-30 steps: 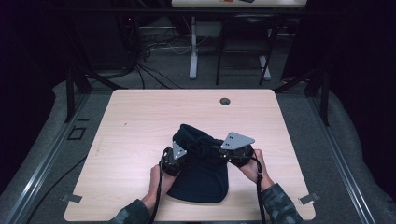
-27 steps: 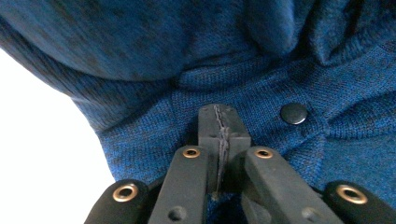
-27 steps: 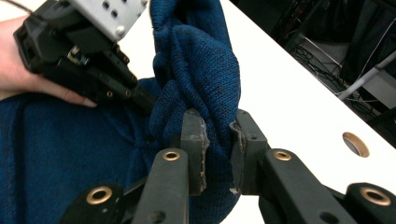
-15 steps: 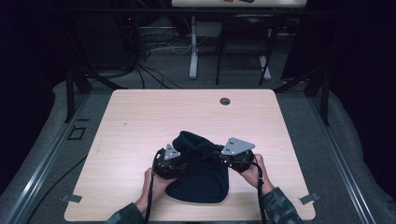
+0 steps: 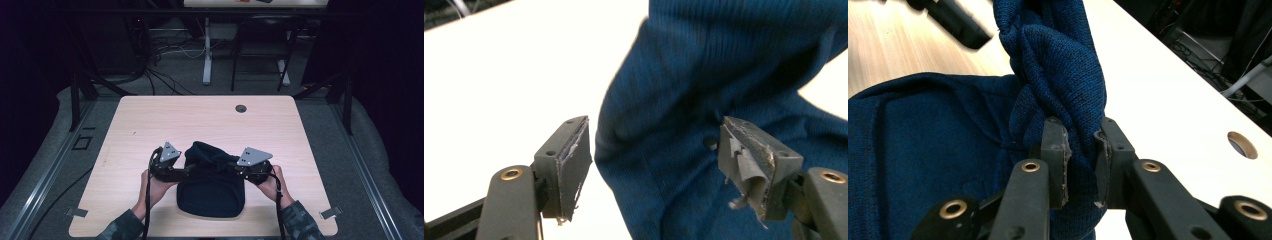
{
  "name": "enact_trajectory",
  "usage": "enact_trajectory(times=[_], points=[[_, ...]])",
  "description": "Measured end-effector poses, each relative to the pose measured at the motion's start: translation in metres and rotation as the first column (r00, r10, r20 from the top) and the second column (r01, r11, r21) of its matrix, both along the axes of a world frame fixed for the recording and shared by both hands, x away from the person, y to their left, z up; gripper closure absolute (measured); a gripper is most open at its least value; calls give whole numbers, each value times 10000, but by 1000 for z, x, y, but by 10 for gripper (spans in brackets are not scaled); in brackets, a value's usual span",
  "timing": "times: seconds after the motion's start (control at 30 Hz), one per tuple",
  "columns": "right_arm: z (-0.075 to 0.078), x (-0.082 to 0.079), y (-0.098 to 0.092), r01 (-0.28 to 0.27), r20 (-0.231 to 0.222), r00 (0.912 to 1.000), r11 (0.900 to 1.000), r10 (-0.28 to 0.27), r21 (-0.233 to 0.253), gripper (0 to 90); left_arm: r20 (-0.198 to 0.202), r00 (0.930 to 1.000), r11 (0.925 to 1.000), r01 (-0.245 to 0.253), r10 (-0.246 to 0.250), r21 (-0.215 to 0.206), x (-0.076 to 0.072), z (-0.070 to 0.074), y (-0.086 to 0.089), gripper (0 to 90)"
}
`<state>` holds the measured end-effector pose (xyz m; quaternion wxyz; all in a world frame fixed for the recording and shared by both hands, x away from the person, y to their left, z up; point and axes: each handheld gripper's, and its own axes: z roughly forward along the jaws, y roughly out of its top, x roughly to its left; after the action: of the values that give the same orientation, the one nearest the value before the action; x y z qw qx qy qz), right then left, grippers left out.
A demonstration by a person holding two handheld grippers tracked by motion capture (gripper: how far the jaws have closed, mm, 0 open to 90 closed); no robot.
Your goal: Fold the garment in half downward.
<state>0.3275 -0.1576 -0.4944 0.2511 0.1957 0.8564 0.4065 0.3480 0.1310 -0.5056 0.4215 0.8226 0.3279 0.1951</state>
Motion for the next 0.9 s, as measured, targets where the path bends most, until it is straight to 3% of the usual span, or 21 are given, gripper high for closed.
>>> enact_trajectory(times=[0.1,0.17,0.33,0.43,0.5,0.9], points=[[0,0,0,-9,-41,10000,10000,9,4,768,262,9995,9997,187,-190,148,2,8,-3,276],[-1,0,1,-28,-76,10000,10000,27,-27,767,296,9966,9964,757,-769,389,8,15,-8,306],[-1,0,0,24,-97,9999,10000,-25,-48,767,238,9914,9900,1267,-1284,618,12,15,-12,436],[-2,0,-1,15,-157,9999,10000,-16,-66,767,164,9890,9870,1454,-1469,683,12,12,-12,580],[-5,0,-1,65,-173,9998,9999,-67,-154,765,-37,9836,9817,1803,-1804,616,12,9,-9,618],[-9,-8,3,-66,-205,9998,9994,59,-346,750,-163,9742,9736,2256,-2252,356,2,3,-1,686]])
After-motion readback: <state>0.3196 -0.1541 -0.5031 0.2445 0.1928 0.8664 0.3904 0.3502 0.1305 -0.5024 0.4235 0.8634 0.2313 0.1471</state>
